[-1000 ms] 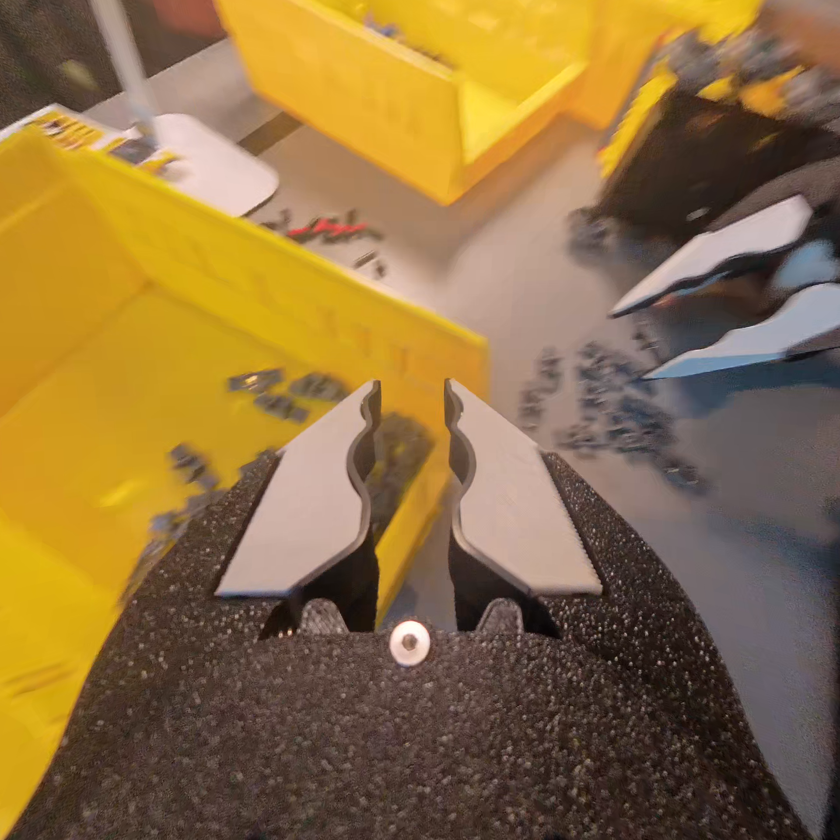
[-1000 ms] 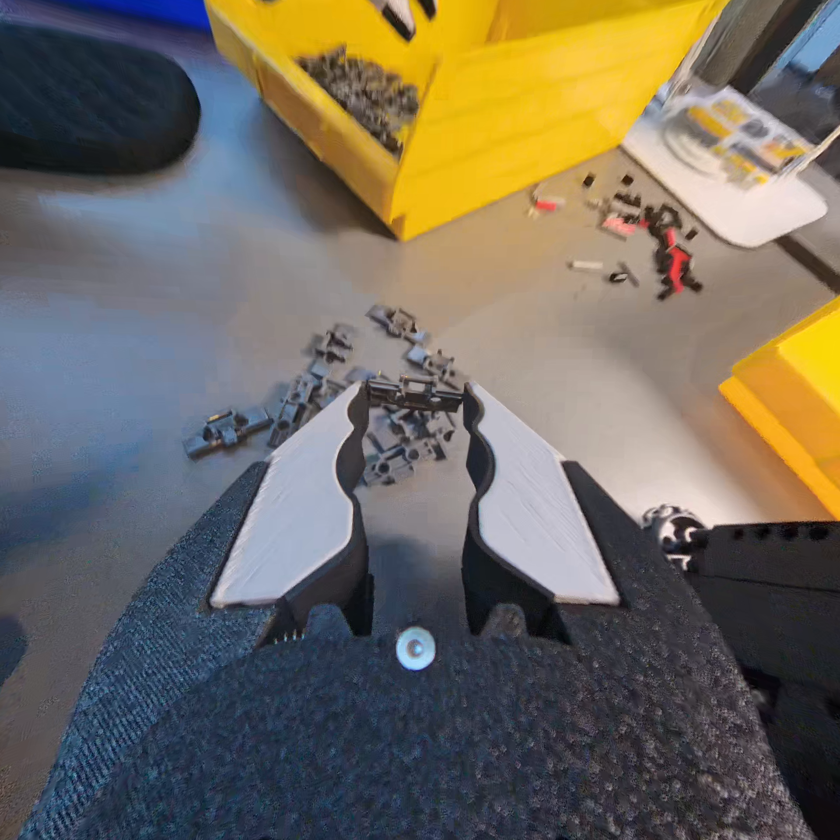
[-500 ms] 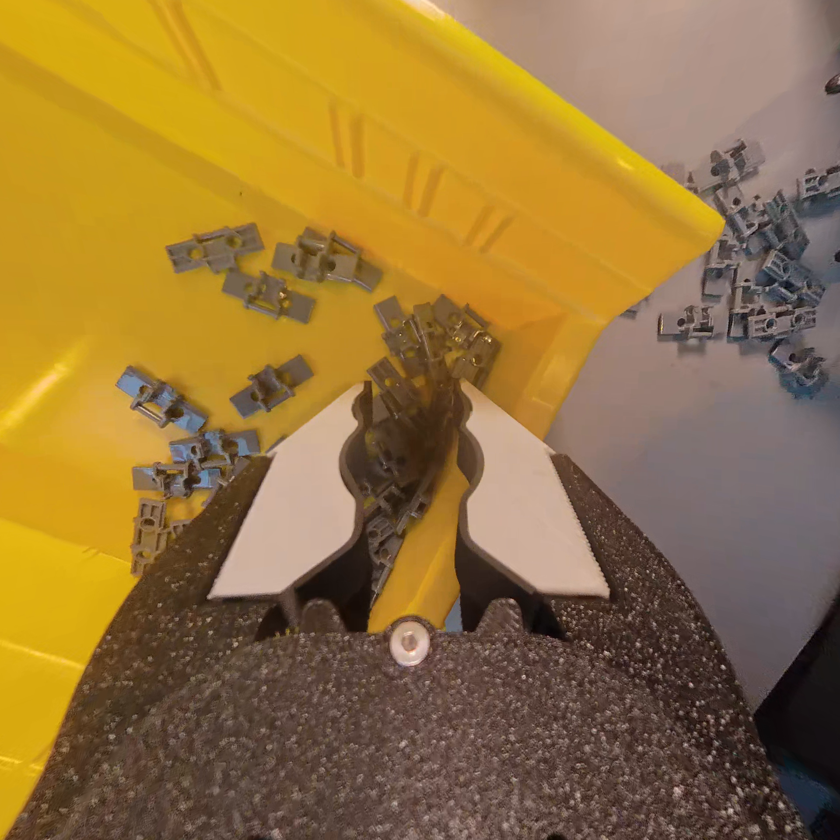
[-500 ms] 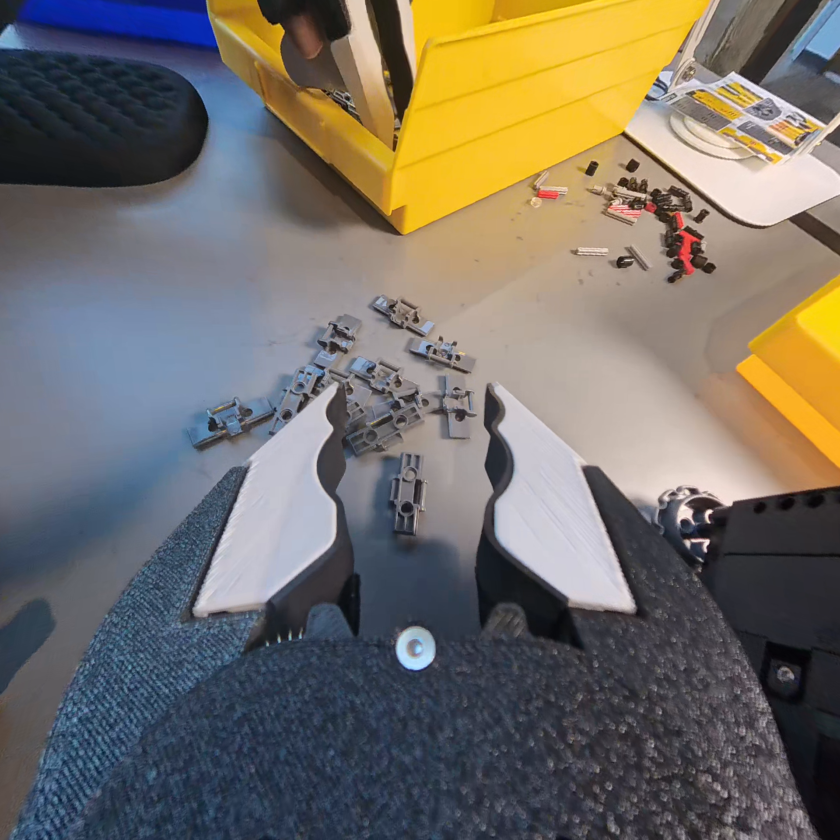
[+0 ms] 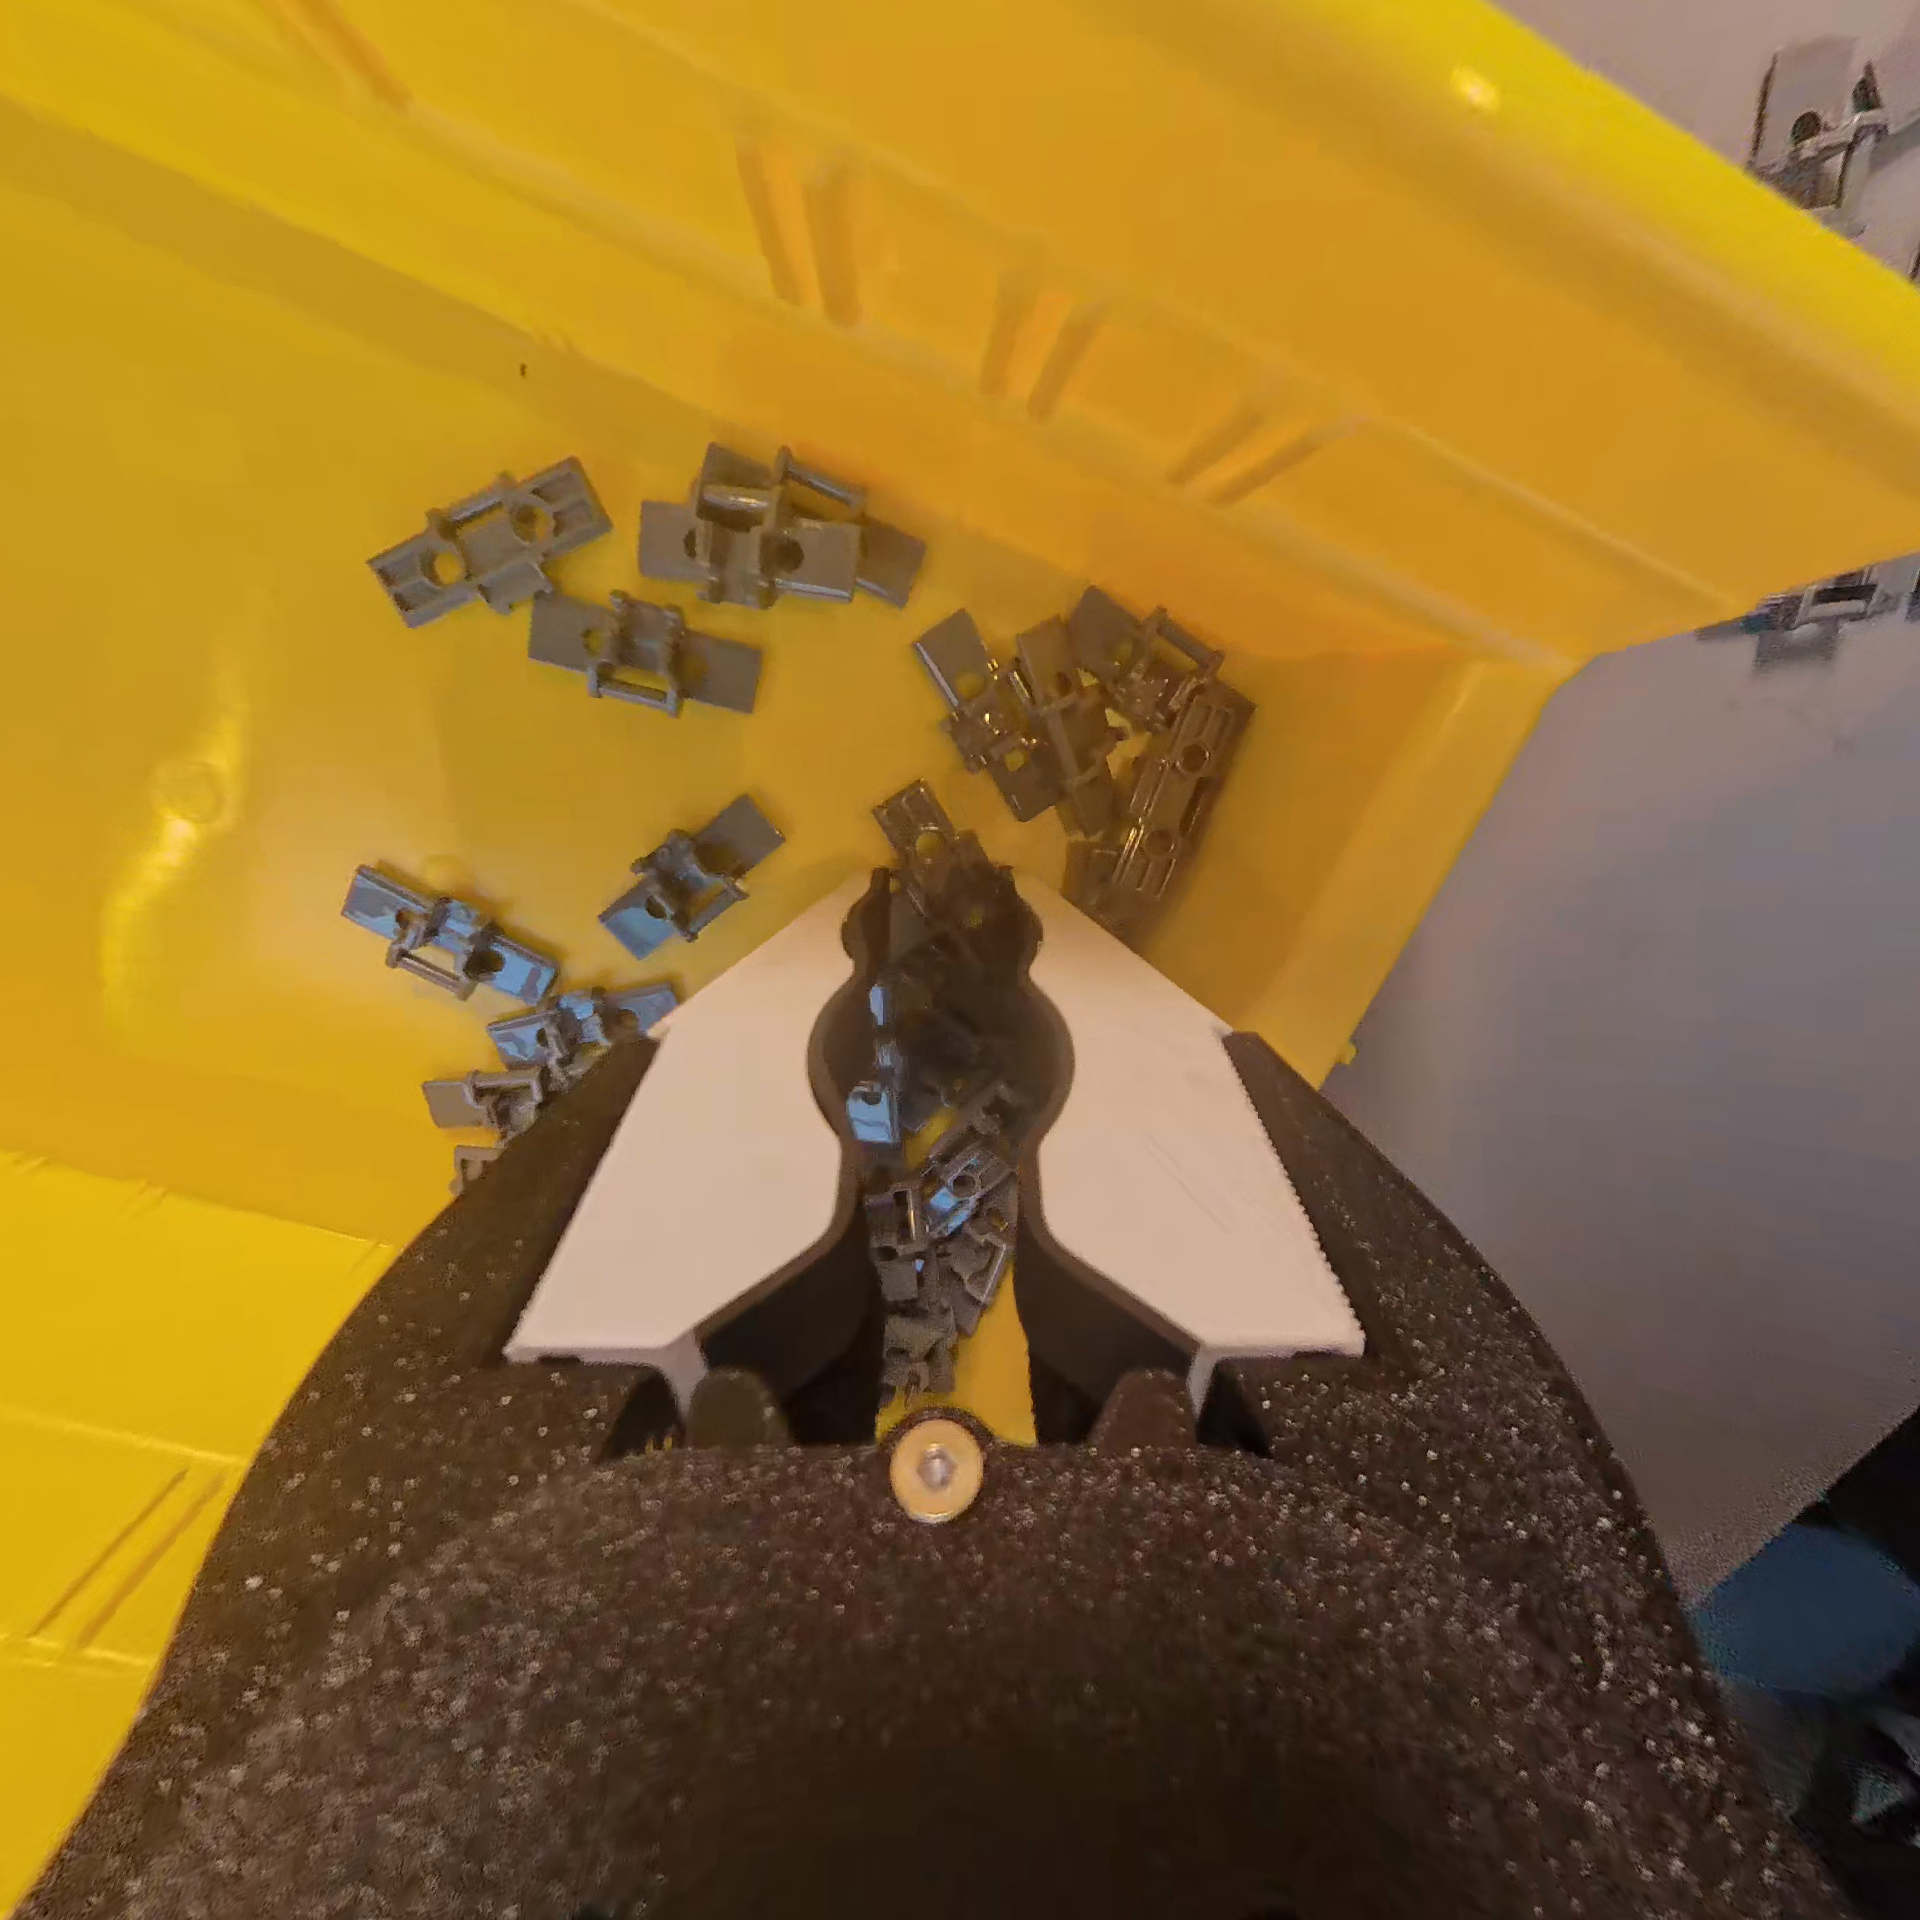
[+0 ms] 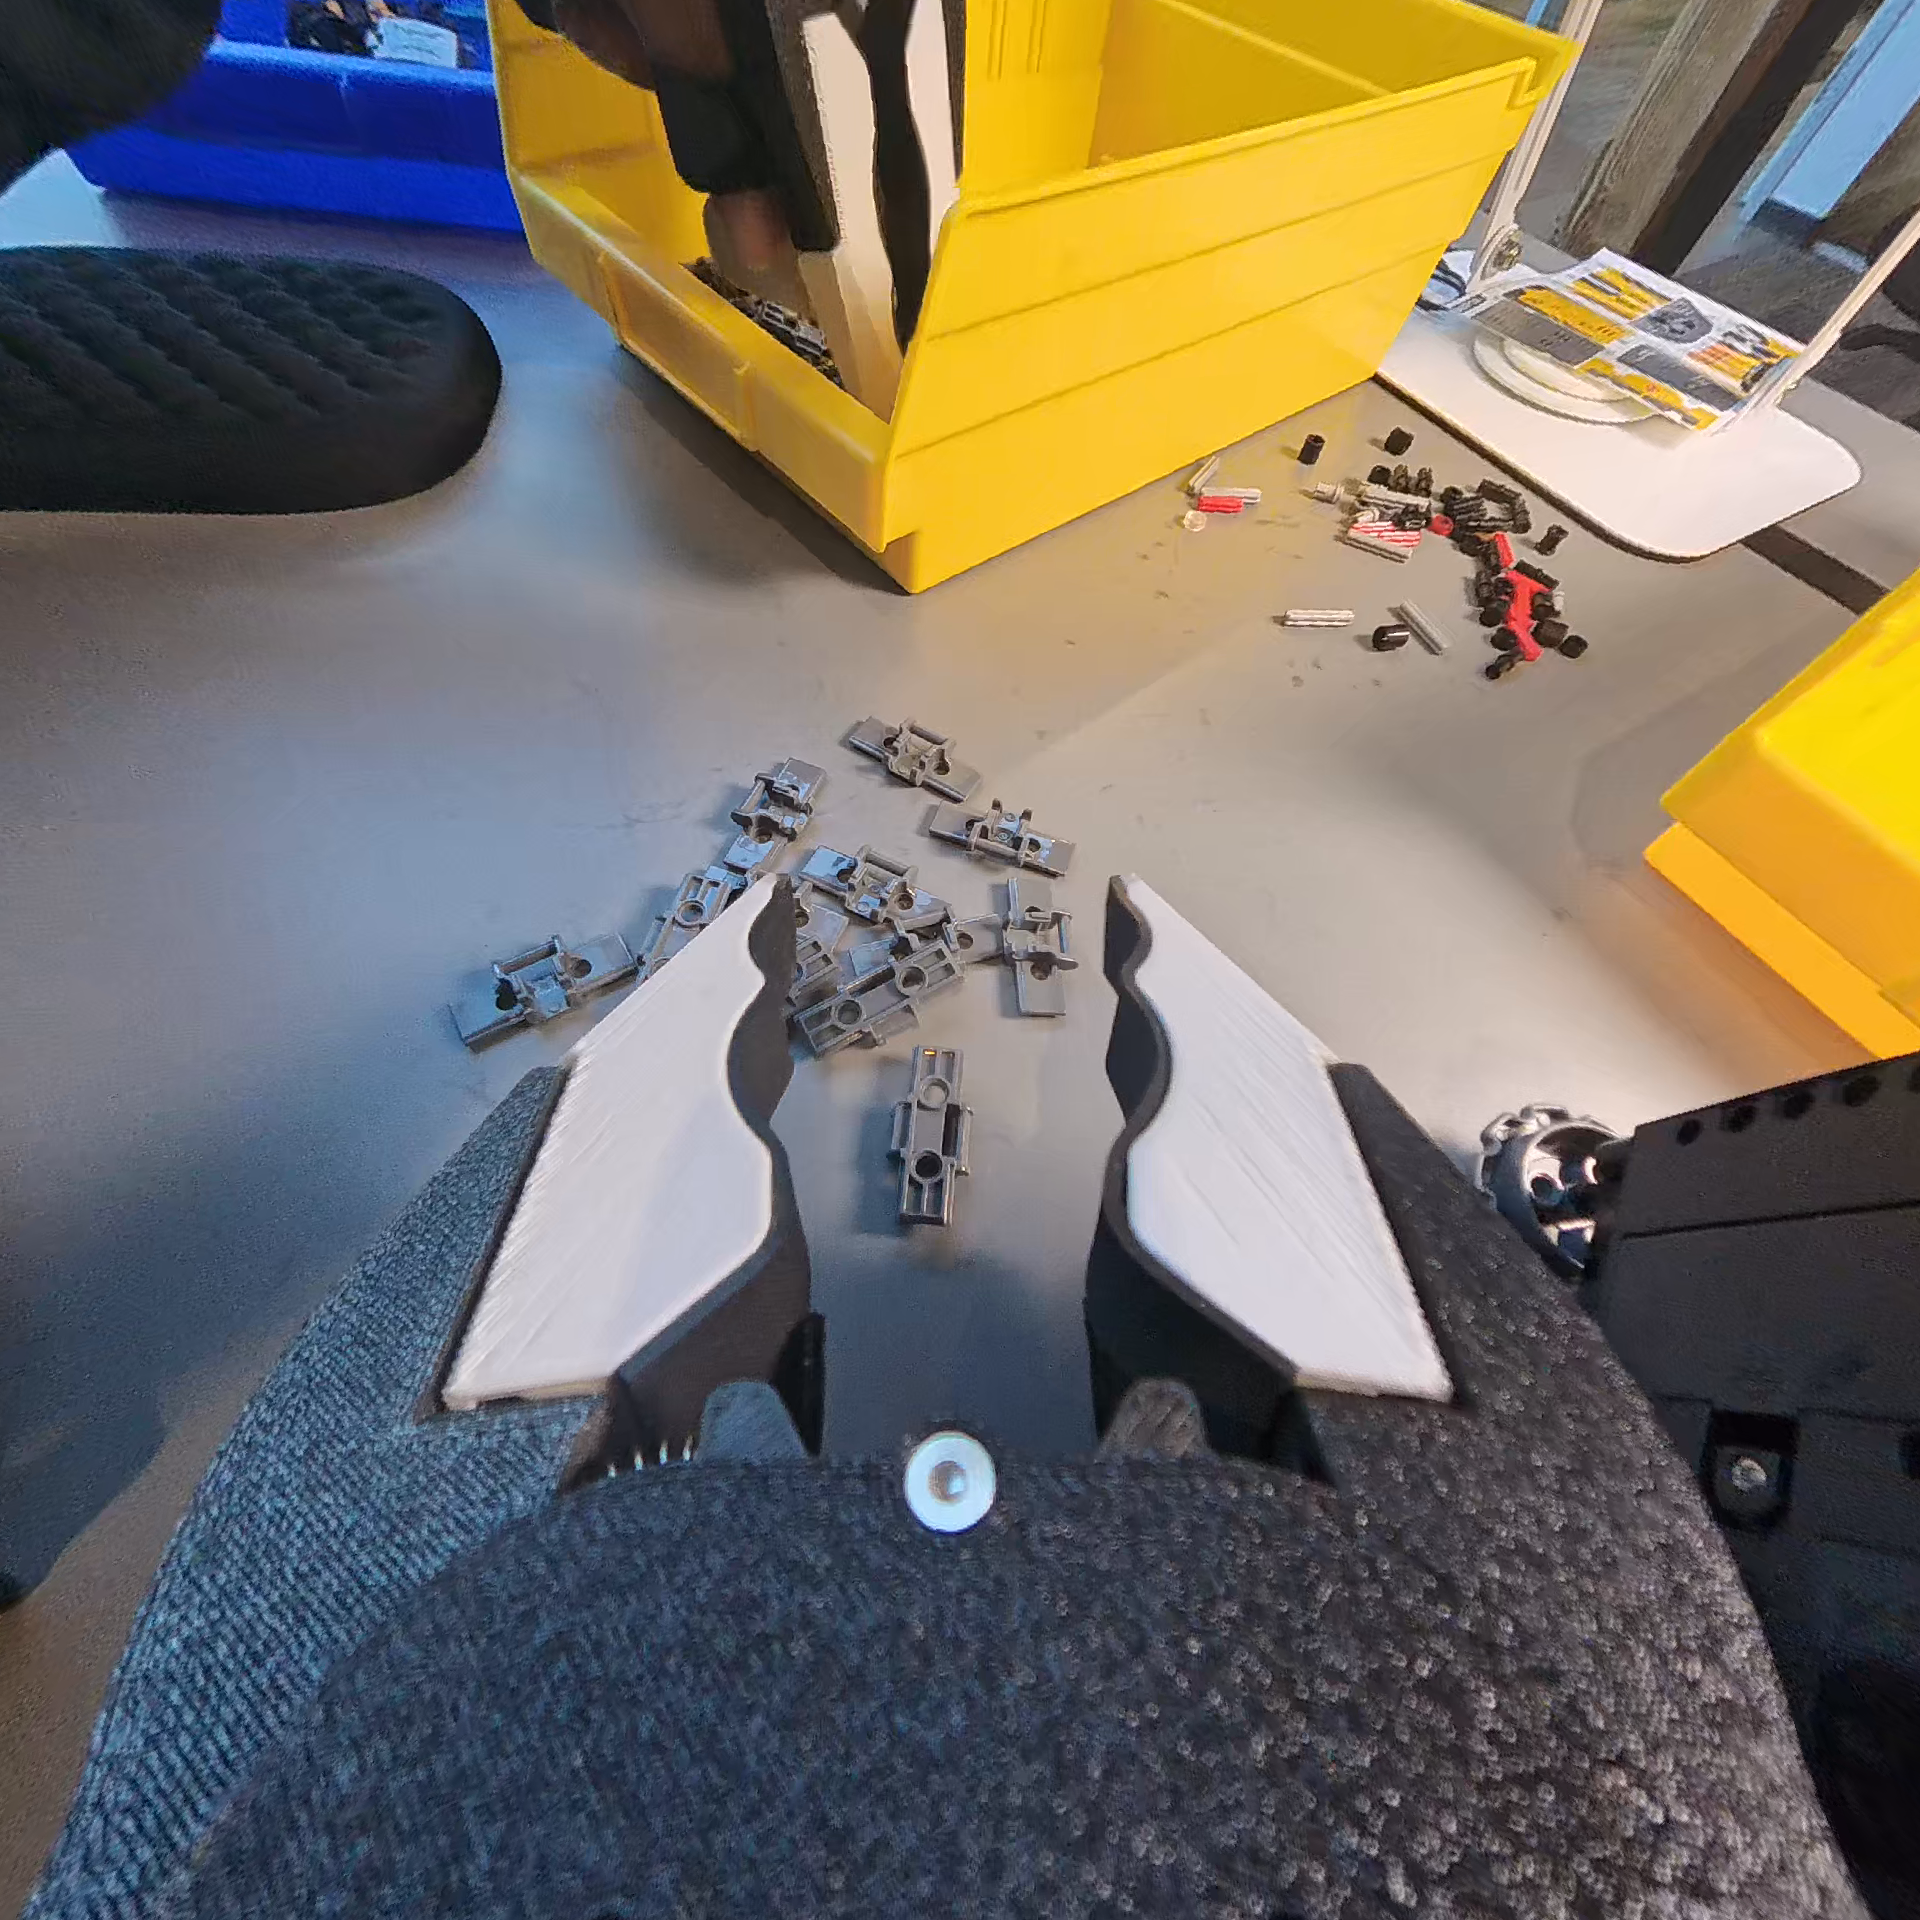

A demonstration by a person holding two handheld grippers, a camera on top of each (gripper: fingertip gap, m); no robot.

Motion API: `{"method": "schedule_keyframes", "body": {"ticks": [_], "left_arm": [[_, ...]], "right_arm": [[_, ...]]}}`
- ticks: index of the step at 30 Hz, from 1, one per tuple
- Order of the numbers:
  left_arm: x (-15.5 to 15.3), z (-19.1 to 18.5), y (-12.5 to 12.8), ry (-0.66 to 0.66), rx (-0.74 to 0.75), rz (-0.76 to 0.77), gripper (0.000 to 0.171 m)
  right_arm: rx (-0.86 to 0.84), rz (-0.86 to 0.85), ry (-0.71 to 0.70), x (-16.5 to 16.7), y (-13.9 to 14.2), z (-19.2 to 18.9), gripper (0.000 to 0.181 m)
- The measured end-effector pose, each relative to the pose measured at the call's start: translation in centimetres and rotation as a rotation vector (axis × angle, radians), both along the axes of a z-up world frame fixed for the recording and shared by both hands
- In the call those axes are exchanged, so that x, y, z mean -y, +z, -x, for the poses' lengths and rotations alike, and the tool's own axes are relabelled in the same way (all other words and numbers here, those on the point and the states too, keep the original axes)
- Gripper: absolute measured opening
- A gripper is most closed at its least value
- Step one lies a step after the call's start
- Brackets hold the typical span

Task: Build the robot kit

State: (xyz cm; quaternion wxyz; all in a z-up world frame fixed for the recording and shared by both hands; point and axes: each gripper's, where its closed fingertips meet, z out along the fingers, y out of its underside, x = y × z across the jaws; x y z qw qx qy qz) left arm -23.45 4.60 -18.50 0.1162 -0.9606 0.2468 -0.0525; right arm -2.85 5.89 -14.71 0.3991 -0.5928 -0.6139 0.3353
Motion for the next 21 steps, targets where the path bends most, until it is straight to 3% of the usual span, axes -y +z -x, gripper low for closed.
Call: {"method": "schedule_keyframes", "body": {"ticks": [5,12,16,19,21], "left_arm": [[-0.4,-2.7,5.2,-0.060,0.137,-0.257,0.018],[3.1,-14.4,14.3,-0.305,0.827,-0.449,0.018],[4.1,-17.1,15.4,-0.325,1.085,-0.415,0.018],[4.5,-18.1,15.2,-0.330,1.184,-0.378,0.018],[4.3,-18.1,14.8,-0.313,1.189,-0.372,0.017]], "right_arm": [[-0.121,-0.026,0.024,0.5,2.3,0.6,0.059],[-0.389,-0.140,0.173,4.7,8.6,3.9,0.066],[-0.466,-0.277,0.173,5.9,10.7,5.1,0.068],[-0.461,-0.338,0.138,5.5,10.9,5.1,0.045],[-0.435,-0.367,0.121,5.0,10.5,4.8,0.040]]}}
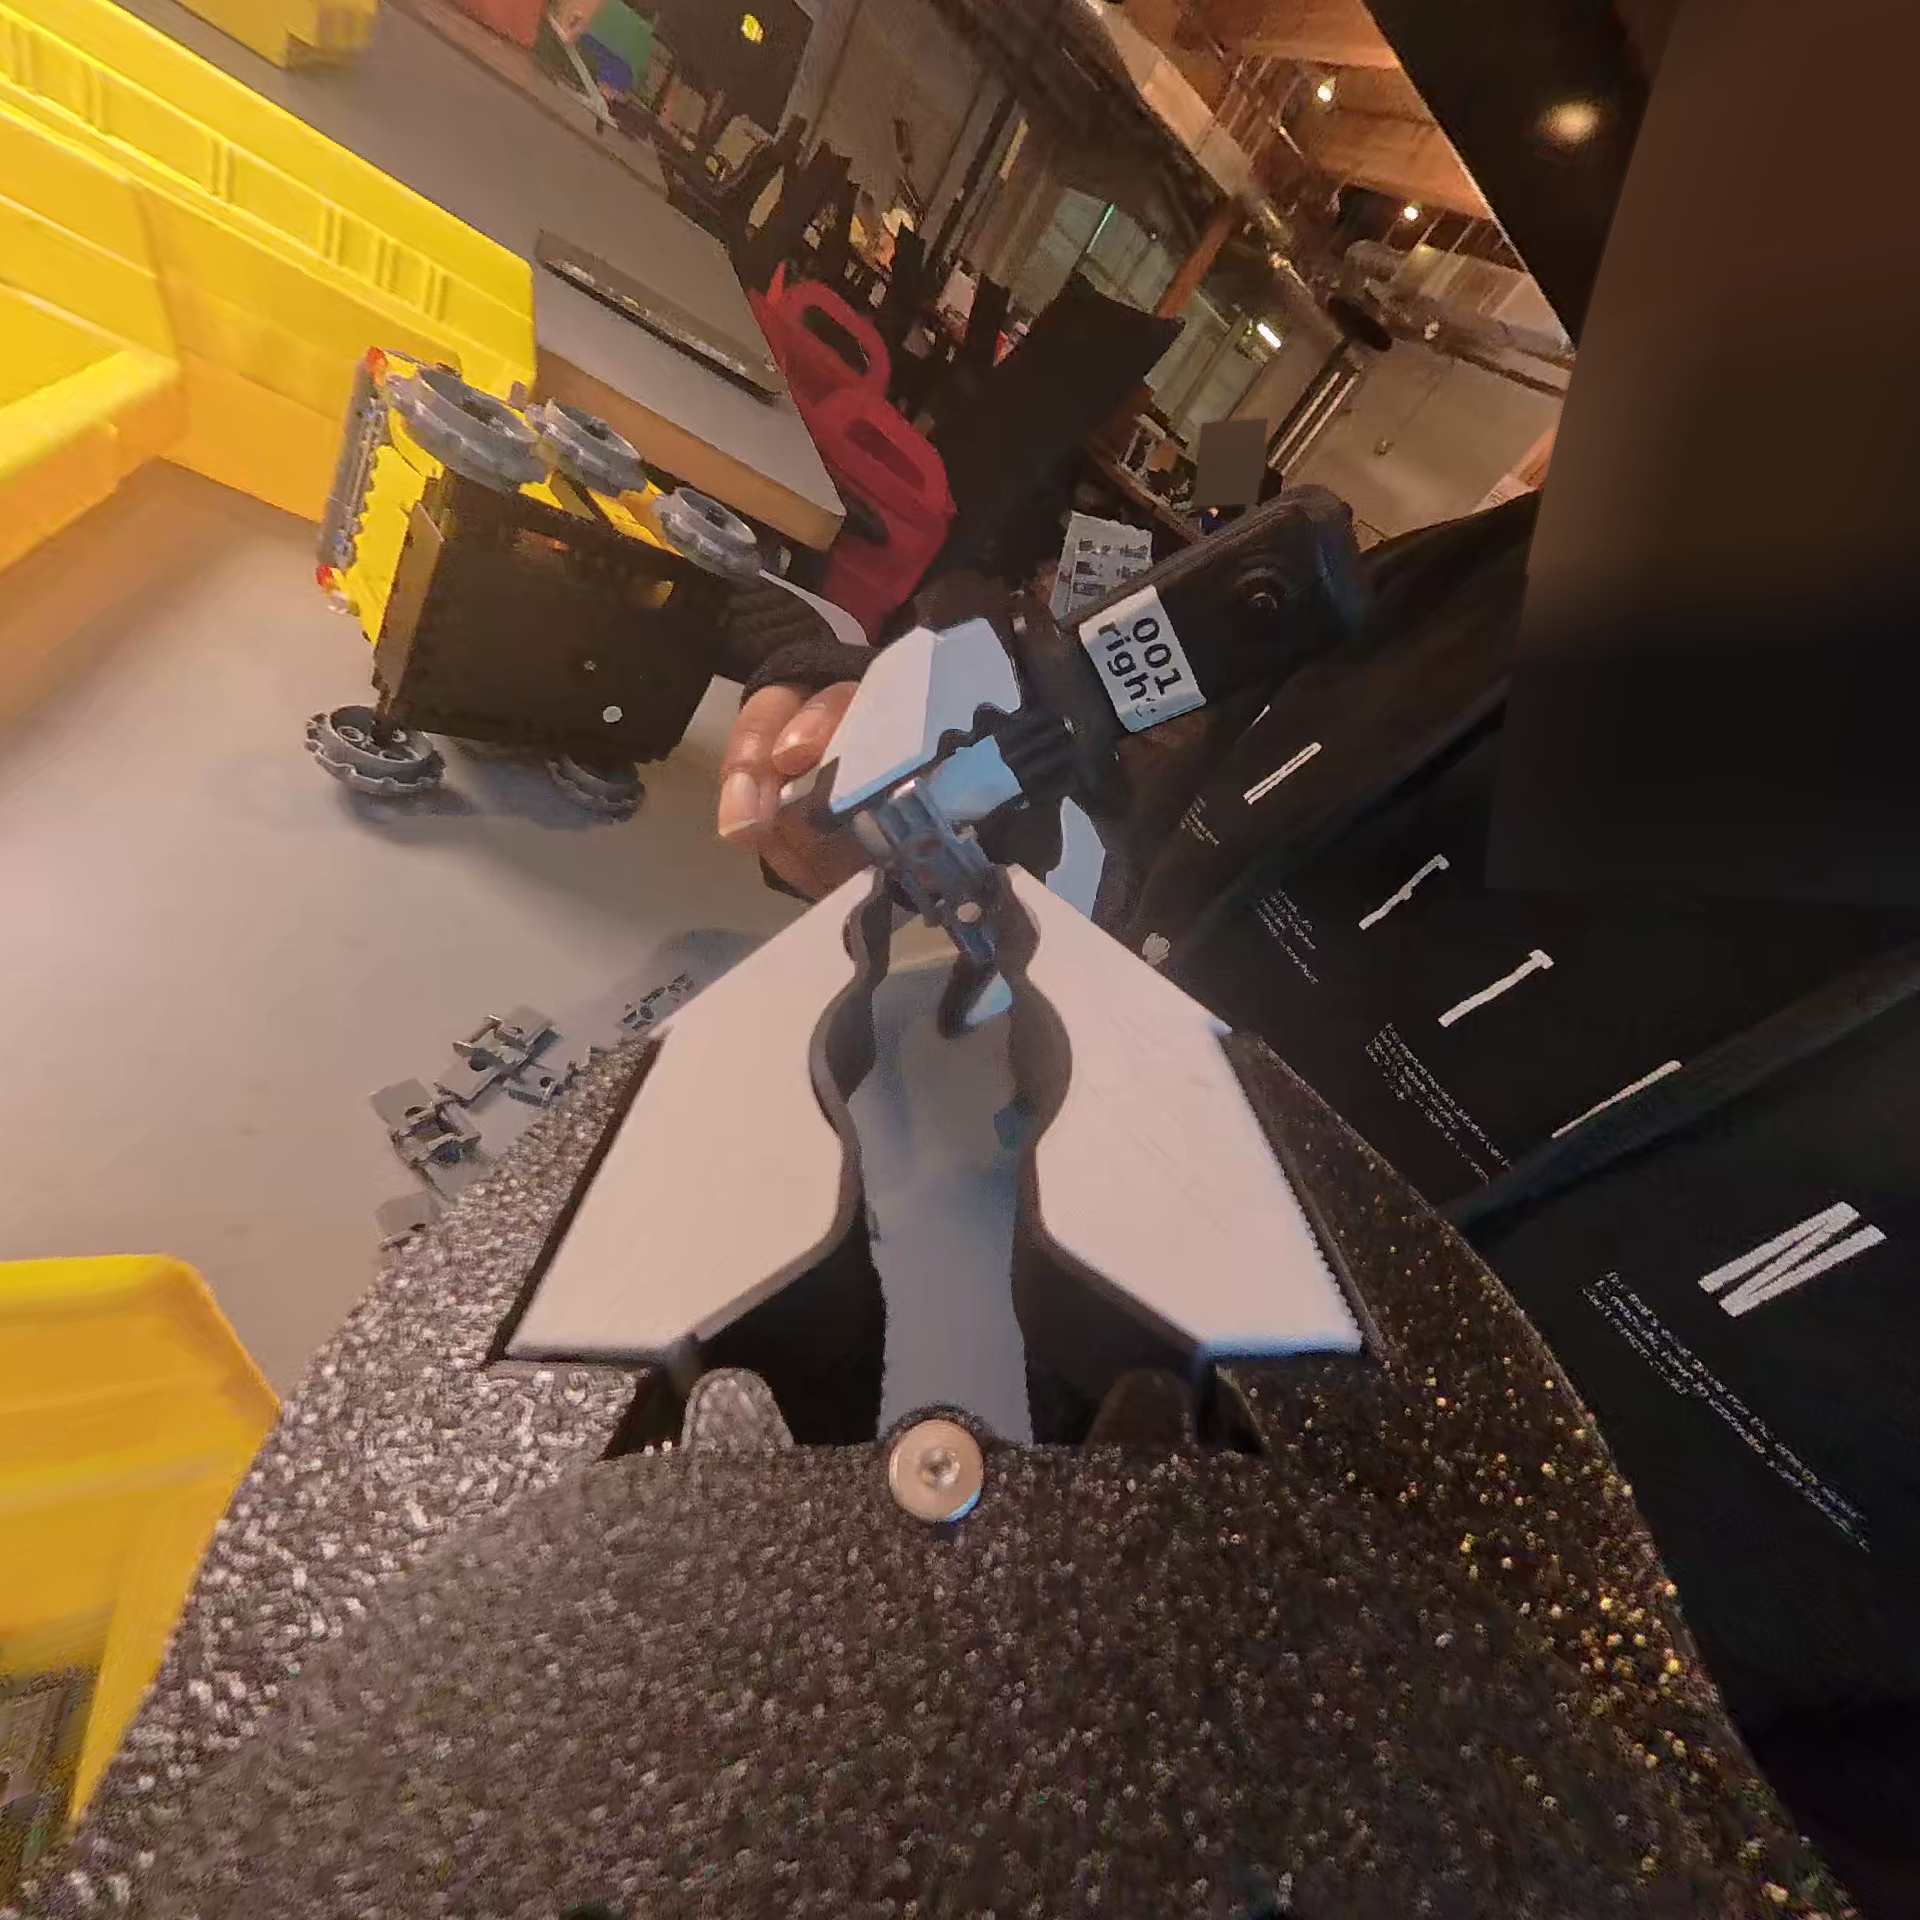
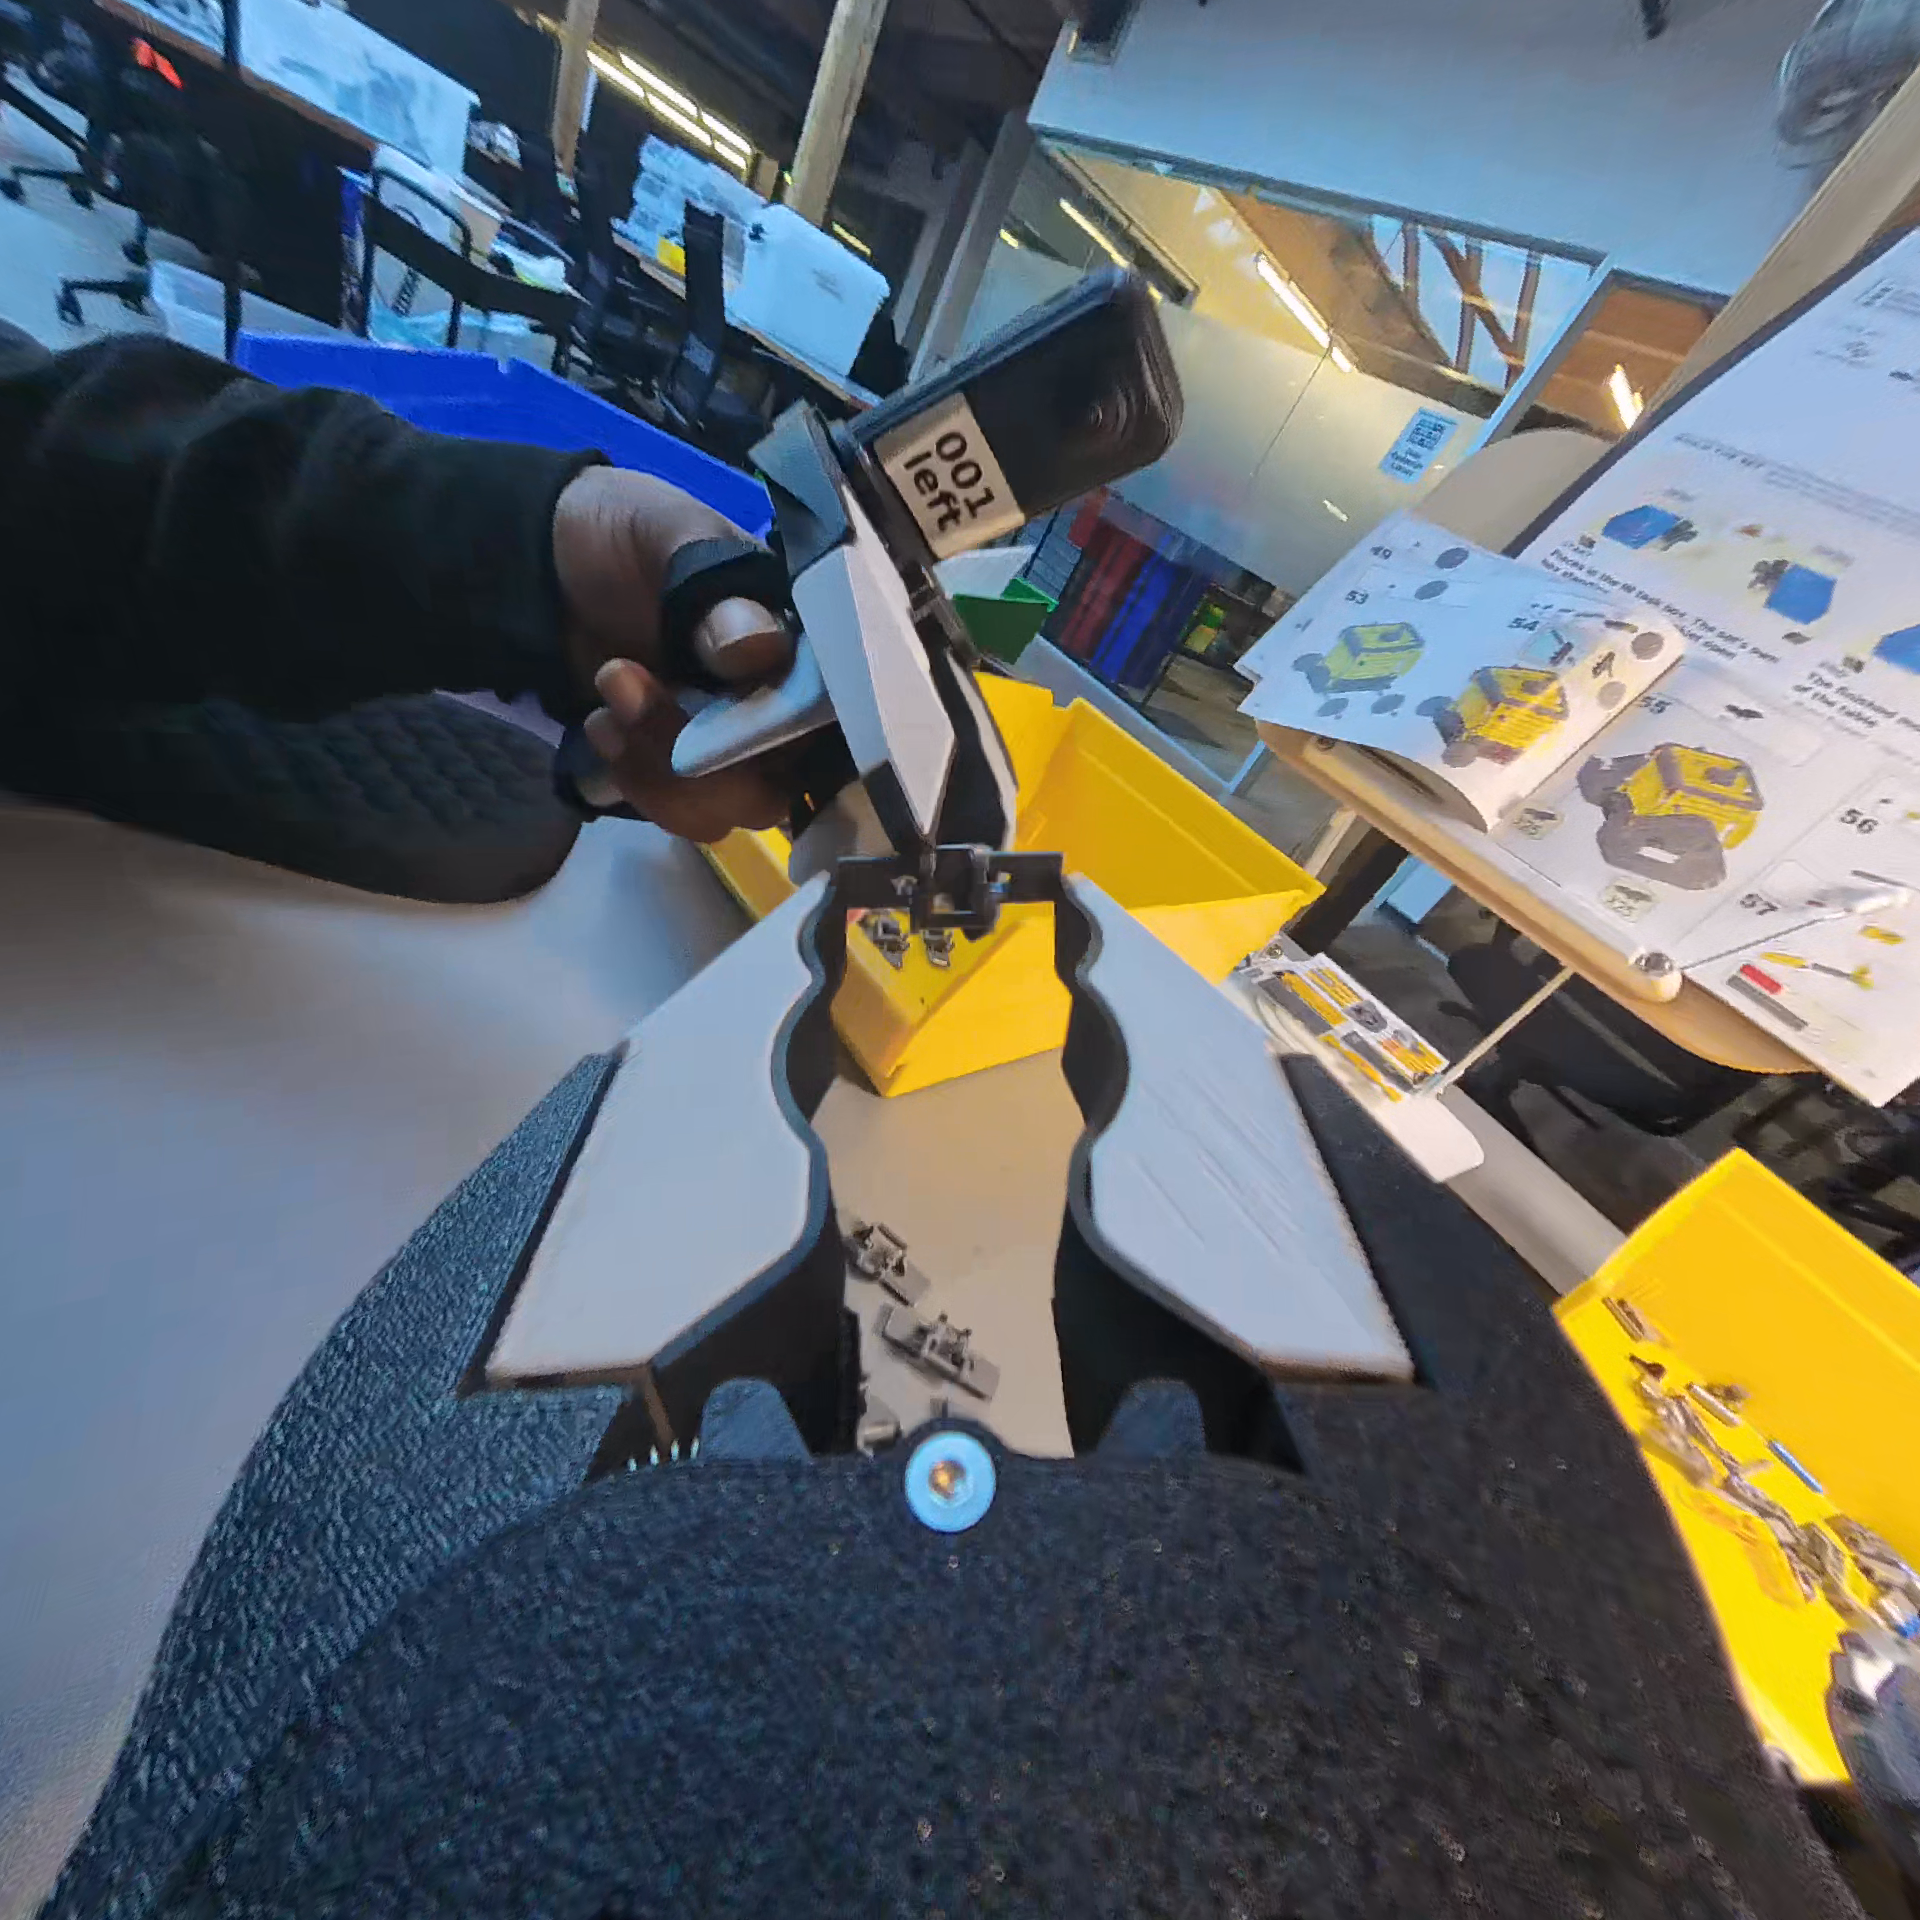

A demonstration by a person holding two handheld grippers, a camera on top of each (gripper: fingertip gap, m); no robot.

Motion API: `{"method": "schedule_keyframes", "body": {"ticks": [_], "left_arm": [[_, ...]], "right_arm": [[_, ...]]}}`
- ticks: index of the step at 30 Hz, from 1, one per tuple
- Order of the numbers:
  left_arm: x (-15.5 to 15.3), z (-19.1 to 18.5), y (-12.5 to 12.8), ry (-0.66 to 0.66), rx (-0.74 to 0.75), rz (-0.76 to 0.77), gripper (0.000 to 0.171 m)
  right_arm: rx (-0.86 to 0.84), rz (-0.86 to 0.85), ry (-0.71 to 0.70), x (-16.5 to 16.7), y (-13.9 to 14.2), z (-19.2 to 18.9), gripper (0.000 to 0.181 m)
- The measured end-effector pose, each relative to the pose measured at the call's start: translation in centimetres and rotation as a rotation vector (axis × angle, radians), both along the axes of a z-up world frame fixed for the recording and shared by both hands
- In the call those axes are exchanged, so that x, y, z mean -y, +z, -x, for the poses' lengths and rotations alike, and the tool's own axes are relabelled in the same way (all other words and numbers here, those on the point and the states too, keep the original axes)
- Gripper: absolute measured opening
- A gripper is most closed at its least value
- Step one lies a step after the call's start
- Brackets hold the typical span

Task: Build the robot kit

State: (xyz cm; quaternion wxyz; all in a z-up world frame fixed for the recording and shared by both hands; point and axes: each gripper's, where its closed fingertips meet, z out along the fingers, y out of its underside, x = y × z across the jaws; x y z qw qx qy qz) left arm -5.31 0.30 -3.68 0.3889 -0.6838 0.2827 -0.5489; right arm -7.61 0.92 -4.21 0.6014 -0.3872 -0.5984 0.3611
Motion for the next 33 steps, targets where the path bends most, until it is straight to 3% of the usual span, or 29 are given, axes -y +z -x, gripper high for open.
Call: {"method": "schedule_keyframes", "body": {"ticks": [4,6,8,10,12,16,22,29,33], "left_arm": [[-2.3,3.5,-1.9,0.201,-0.196,-0.030,0.025],[-4.5,8.2,-3.4,0.422,-0.436,-0.067,0.025],[-5.8,14.3,-5.6,0.616,-0.781,-0.072,0.027],[-5.7,18.6,-7.7,0.679,-1.042,0.005,0.028],[-4.9,20.2,-9.8,0.624,-1.154,0.131,0.032],[-4.1,20.9,-12.6,0.507,-1.260,0.284,0.029],[-4.1,21.6,-14.8,0.359,-1.354,0.343,0.024],[-5.0,22.0,-15.1,0.341,-1.317,0.367,0.019],[-5.3,21.8,-13.8,0.376,-1.304,0.317,0.012]], "right_arm": [[0.172,0.121,-0.005,-1.4,-3.4,-0.9,0.040],[0.377,0.167,-0.062,-2.9,-7.5,-1.8,0.040],[0.502,0.222,-0.098,-3.8,-10.3,-2.8,0.040],[0.548,0.306,-0.085,-3.7,-11.5,-3.1,0.040],[0.546,0.337,-0.079,-3.7,-11.5,-3.1,0.042],[0.510,0.346,-0.077,-4.0,-10.7,-3.1,0.048],[0.477,0.351,-0.074,-4.1,-10.5,-3.7,0.047],[0.434,0.376,-0.071,-4.5,-10.4,-4.1,0.047],[0.403,0.365,-0.065,-4.5,-9.7,-3.9,0.047]]}}
